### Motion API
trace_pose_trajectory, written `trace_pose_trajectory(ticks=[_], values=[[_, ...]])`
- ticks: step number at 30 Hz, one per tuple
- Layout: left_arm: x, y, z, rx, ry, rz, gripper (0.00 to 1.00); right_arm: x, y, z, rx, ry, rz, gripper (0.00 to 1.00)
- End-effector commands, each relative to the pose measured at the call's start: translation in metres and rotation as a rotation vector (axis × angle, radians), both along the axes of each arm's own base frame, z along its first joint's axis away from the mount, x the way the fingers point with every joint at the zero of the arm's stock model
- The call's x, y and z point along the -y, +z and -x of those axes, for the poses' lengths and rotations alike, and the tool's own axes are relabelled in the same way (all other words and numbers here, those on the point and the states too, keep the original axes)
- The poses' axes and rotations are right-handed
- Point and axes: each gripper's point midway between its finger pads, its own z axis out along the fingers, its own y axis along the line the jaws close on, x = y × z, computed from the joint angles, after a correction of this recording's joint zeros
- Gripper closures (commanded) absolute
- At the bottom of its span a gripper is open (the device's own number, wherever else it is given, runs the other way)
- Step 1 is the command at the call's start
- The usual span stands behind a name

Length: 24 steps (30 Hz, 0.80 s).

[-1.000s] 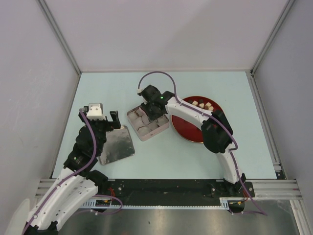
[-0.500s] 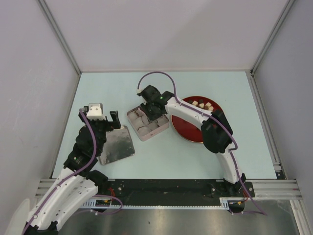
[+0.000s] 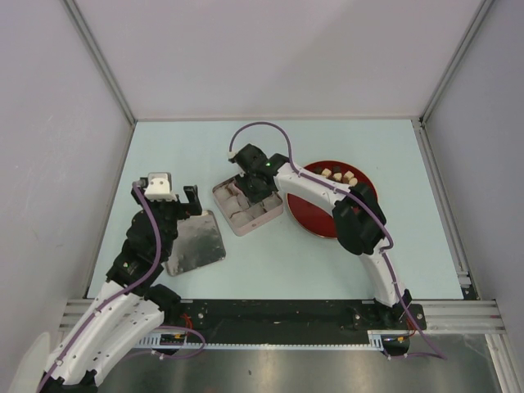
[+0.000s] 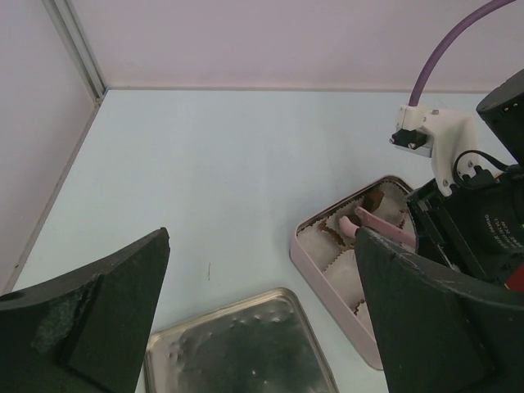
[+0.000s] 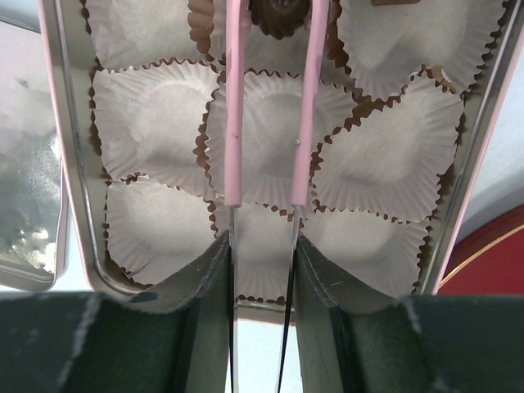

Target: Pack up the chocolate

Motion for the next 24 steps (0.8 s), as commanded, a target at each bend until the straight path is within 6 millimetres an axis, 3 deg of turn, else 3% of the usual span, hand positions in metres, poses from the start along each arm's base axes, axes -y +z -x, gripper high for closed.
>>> trace_pose_trajectory(ticks=[1,12,17,18,19,24], values=[[-0.004,0.008,0.0,0.034,0.016,0.012,0.0,-0.013,0.025,-0.012,0.056,0.013,-0.049,0.63],[-0.004,0.009,0.0,0.035,0.018,0.013,0.0,-0.013,0.047,-0.012,0.092,0.009,-0.077,0.59],[-0.003,0.006,-0.001,0.029,0.015,0.011,0.0,-0.007,0.081,-0.011,0.146,0.002,-0.112,0.6],[-0.003,0.006,-0.001,0.026,0.015,0.011,0.0,-0.003,0.083,-0.01,0.152,-0.002,-0.107,0.6],[-0.002,0.005,-0.002,0.025,0.015,0.01,0.0,0.001,0.098,-0.01,0.174,-0.005,-0.125,0.6],[-0.002,0.004,-0.003,0.018,0.018,0.006,0.0,0.03,0.118,-0.005,0.203,-0.045,-0.119,0.6]])
